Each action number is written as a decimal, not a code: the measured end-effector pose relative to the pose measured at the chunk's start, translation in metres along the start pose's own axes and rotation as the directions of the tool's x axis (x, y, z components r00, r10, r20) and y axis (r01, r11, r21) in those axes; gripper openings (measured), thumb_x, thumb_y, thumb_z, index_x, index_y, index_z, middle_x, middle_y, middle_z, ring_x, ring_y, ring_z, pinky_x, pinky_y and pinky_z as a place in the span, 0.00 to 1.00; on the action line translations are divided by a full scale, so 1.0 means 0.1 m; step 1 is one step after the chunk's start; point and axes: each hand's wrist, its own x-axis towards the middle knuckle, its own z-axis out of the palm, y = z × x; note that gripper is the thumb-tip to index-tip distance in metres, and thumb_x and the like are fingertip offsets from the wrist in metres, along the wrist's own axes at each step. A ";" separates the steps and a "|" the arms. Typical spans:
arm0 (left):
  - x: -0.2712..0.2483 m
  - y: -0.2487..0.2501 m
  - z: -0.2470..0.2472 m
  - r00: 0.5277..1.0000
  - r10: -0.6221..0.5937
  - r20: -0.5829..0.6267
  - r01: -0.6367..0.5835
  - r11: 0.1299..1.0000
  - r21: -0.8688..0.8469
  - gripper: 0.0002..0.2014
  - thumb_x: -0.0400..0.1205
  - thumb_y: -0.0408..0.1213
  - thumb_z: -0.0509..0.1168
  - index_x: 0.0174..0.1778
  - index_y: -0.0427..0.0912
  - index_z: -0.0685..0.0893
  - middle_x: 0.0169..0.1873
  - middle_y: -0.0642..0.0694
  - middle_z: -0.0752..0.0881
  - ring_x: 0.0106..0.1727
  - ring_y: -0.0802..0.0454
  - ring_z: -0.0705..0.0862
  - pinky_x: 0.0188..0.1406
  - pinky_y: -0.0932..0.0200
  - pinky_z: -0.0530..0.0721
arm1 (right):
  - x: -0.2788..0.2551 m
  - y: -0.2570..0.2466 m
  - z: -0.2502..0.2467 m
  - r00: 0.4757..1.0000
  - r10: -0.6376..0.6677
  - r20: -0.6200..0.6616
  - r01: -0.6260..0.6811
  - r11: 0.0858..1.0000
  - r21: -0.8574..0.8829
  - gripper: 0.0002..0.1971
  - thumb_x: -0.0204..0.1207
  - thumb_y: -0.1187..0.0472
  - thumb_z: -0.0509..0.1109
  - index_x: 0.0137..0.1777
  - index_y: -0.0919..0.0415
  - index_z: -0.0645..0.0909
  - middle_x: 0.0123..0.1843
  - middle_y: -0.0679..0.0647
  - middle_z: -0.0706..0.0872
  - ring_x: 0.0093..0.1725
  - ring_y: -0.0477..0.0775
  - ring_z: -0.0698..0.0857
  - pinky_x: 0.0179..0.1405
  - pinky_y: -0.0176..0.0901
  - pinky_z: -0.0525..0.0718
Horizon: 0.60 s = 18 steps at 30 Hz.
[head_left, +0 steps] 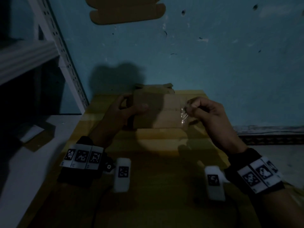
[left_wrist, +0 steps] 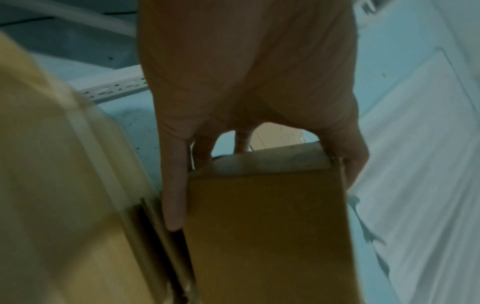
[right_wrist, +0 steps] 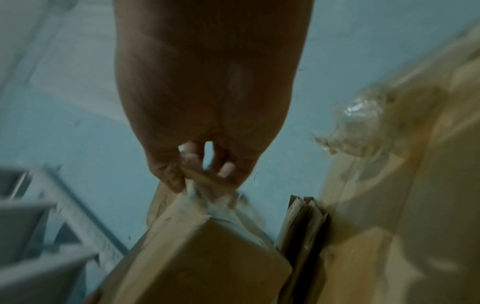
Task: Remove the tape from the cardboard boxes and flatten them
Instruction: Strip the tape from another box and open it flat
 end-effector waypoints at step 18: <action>0.07 -0.11 -0.10 0.993 -0.038 0.108 0.048 0.994 -0.094 0.27 0.68 0.49 0.77 0.65 0.52 0.83 0.60 0.43 0.88 0.53 0.45 0.91 0.47 0.32 0.90 | -0.02 -0.05 -0.03 0.995 0.030 -0.092 0.005 0.933 0.361 0.23 0.73 0.84 0.65 0.24 0.60 0.76 0.27 0.59 0.87 0.34 0.55 0.90 0.35 0.42 0.88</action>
